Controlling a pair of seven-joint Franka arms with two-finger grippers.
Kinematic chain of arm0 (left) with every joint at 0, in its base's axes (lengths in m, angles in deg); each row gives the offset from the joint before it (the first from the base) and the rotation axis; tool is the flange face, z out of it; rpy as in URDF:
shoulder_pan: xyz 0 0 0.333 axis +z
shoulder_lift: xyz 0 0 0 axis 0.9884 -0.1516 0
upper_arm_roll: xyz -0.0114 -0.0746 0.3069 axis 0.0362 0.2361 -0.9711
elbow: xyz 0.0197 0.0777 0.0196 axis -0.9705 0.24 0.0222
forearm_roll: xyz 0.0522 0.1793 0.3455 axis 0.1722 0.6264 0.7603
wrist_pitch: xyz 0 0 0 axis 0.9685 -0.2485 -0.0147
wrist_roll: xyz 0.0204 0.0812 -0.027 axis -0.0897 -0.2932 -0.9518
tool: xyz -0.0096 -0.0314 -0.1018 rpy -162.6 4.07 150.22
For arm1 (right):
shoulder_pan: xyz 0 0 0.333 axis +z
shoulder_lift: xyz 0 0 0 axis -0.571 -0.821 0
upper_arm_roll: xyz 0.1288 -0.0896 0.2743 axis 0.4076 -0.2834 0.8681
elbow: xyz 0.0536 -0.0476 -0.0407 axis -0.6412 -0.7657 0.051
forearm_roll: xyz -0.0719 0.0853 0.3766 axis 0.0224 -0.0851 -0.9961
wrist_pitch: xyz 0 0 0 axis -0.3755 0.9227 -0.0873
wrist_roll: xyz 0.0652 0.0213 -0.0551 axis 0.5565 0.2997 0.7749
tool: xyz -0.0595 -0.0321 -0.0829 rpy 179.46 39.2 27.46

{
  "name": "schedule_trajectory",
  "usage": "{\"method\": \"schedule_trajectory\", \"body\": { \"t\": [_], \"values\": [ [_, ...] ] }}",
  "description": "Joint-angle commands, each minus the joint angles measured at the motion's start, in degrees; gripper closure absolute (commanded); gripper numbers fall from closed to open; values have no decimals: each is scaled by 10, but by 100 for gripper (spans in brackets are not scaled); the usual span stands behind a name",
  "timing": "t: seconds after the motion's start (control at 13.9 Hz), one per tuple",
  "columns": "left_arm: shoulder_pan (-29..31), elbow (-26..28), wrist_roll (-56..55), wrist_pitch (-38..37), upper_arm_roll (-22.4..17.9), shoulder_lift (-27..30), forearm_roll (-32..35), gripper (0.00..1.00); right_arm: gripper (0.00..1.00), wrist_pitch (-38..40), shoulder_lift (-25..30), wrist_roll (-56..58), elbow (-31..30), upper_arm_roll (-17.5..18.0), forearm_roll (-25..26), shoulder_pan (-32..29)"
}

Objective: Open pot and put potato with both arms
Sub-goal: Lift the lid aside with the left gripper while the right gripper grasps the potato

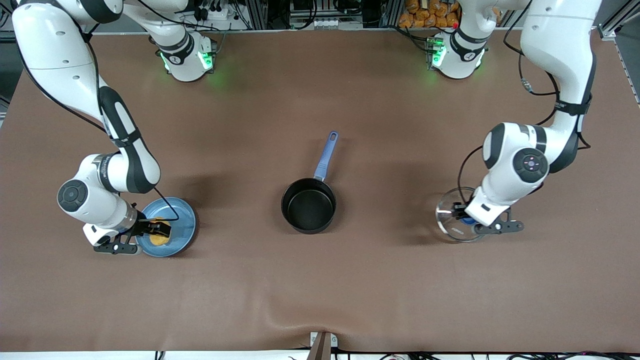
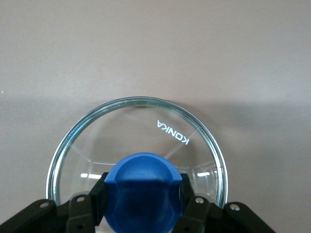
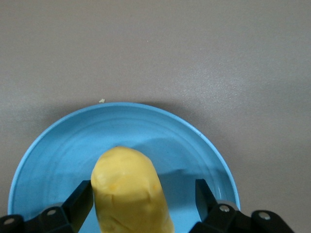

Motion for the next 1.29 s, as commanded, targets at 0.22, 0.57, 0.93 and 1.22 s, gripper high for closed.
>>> {"method": "schedule_trajectory", "body": {
  "t": [0.22, 0.57, 0.93, 1.22],
  "values": [
    [32, 76, 62, 91, 11, 16, -6, 100, 79, 28, 15, 1, 3, 8, -4, 3],
    [38, 76, 72, 94, 11, 15, -6, 0, 89, 94, 74, -121, 17, 5, 4, 77],
    [48, 47, 71, 79, 11, 78, -6, 0, 88, 144, 84, -357, 74, 2, 61, 203],
    [41, -23, 62, -84, 25, 155, -7, 0, 88, 153, 65, -481, 122, 4, 114, 275]
  ]
}}
